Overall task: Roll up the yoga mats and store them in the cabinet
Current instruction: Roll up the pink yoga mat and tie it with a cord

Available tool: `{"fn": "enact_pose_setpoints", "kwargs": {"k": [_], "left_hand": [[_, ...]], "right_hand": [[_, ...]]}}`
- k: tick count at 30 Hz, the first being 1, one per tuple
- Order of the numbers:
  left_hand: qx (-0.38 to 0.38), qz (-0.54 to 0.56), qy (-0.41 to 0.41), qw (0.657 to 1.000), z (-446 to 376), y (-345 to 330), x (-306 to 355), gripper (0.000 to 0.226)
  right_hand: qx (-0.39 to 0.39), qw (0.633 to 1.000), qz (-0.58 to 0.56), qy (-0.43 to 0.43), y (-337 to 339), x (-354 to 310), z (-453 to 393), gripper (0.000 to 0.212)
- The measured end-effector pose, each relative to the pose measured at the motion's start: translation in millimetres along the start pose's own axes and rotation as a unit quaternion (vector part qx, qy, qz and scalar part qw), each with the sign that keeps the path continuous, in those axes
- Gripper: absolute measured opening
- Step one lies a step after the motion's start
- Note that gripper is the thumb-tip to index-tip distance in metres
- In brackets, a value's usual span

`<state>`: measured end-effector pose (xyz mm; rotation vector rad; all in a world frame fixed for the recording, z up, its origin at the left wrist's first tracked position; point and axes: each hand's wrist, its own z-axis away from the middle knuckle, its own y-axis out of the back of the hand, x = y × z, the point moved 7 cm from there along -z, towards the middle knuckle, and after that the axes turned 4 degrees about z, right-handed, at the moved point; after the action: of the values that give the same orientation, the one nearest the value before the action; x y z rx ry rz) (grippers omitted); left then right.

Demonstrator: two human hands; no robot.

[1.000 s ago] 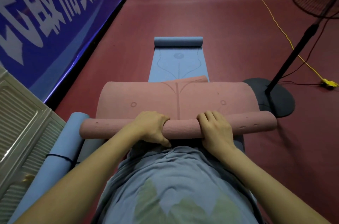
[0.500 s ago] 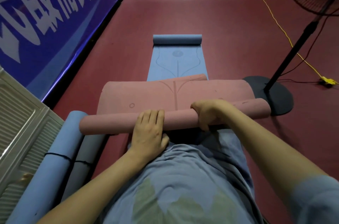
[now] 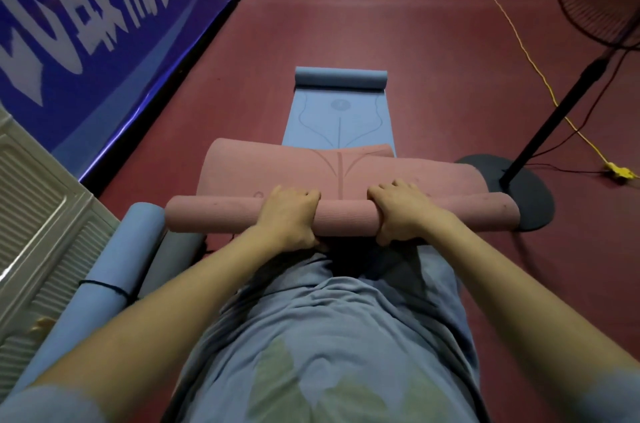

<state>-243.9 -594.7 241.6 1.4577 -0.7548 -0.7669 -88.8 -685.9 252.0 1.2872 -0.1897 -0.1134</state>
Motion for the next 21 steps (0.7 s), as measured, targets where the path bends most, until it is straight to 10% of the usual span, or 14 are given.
{"fn": "enact_pose_setpoints", "kwargs": {"k": [6, 11, 21], "left_hand": [[-0.192, 0.121, -0.006, 0.974, -31, 11, -7, 0.069], [-0.213, 0.121, -0.011, 0.969, -34, 9, -7, 0.06], [0.061, 0.027, 0.033, 0.997, 3, -2, 4, 0.066]], "right_hand": [[0.048, 0.999, -0.018, 0.004, 11, 18, 3, 0.068], [0.135, 0.99, 0.037, -0.027, -5, 10, 14, 0.061], [-0.06, 0.997, 0.013, -0.049, 2, 14, -16, 0.071]]}}
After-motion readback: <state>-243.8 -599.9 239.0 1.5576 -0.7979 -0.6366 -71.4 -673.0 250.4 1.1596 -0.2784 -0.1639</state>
